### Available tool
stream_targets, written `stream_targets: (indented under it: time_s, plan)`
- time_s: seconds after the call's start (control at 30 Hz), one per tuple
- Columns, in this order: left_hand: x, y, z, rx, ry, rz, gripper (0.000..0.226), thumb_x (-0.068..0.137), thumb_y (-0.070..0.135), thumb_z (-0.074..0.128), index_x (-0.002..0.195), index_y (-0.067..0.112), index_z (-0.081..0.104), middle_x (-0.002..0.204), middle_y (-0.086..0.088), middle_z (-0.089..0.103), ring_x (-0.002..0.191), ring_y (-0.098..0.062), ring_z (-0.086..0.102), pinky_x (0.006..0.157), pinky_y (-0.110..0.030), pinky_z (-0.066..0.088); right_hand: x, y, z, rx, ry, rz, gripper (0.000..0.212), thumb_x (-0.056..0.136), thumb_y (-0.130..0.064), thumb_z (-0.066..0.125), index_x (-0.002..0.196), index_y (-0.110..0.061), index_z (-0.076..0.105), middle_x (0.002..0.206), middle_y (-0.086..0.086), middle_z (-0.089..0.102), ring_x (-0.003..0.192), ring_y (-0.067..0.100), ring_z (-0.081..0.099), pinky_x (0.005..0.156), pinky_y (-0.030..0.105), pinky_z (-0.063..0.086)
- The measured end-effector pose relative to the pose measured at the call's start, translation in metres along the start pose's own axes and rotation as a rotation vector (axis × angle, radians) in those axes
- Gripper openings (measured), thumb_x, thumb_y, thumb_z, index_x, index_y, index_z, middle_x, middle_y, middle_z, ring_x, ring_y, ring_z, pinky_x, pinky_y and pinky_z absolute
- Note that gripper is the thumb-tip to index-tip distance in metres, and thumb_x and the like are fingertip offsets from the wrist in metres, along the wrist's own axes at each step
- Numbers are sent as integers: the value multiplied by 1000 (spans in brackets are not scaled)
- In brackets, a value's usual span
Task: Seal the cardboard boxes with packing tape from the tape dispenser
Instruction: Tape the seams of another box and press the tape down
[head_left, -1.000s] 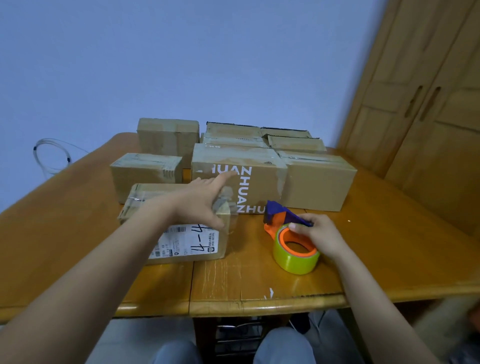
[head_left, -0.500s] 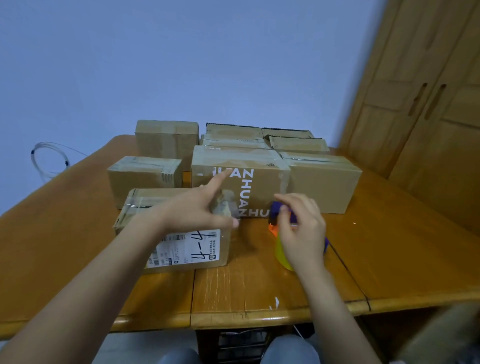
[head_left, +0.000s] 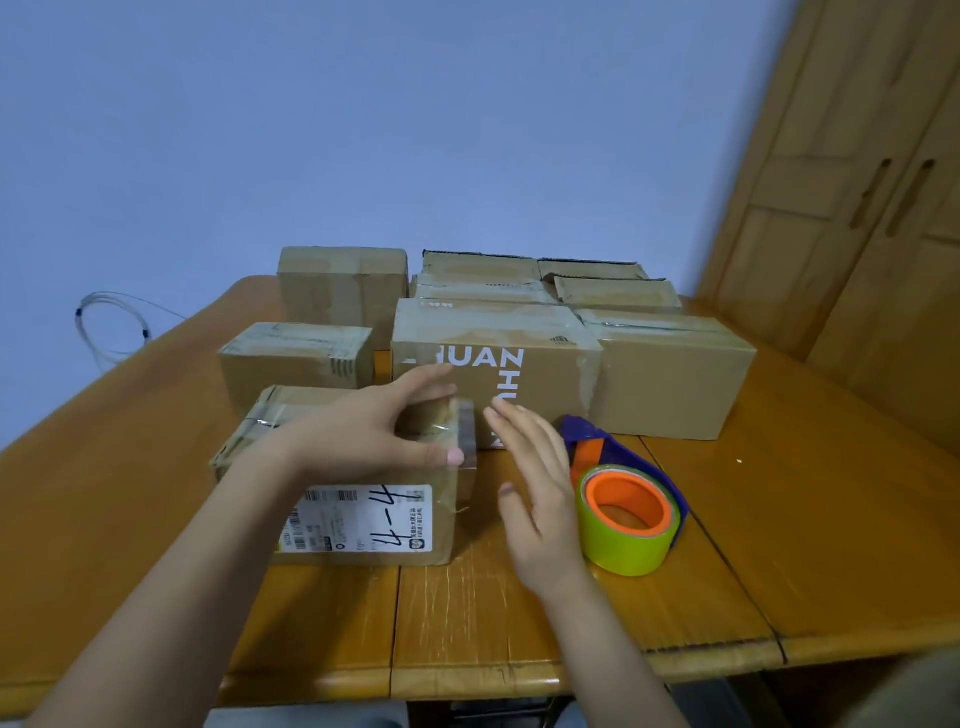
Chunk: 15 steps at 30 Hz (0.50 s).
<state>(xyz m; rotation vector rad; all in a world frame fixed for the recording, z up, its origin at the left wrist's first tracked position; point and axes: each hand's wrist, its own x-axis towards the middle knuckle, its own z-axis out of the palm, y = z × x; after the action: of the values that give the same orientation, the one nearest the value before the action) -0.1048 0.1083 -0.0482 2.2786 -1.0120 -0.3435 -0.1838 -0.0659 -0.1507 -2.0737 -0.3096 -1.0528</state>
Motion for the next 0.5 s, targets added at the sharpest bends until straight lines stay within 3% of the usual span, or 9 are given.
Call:
stream_targets:
  time_s: [0.13,0.23,0.3,0.4,0.5]
  plan:
    - [3,-2,1,-139,9,-24,98,66,53,72,148,41,19,144,29,38,128,5,36,101,-18,32,0,1,3,-30,-134,43,68,80,-3,43,144,-25,41,151,-18,32,144,10,18,117,23,13]
    - [4,-4,1,-163,14,-34,99,64,53,74,147,41,22,141,31,40,129,5,35,104,-22,31,-2,4,4,-21,-158,62,59,83,-13,34,139,-23,48,145,-16,44,141,6,25,116,38,24]
    - [3,-3,1,-153,9,-35,97,64,54,73,147,41,24,140,32,40,128,5,36,104,-22,32,-4,6,3,-14,-173,77,59,83,-17,32,139,-23,49,142,-16,47,140,5,29,114,40,27]
    - [2,-1,1,-135,8,-29,97,64,56,72,147,41,25,141,30,38,130,4,35,106,-23,32,-3,5,5,7,-166,91,57,83,-15,34,137,-24,51,141,-20,45,137,5,31,114,28,24]
    - [2,-1,1,-130,4,-23,97,65,55,71,148,39,24,145,27,35,132,1,34,113,-30,30,-2,3,7,56,-198,131,62,80,-1,40,135,-28,52,145,-18,40,139,6,24,114,15,14]
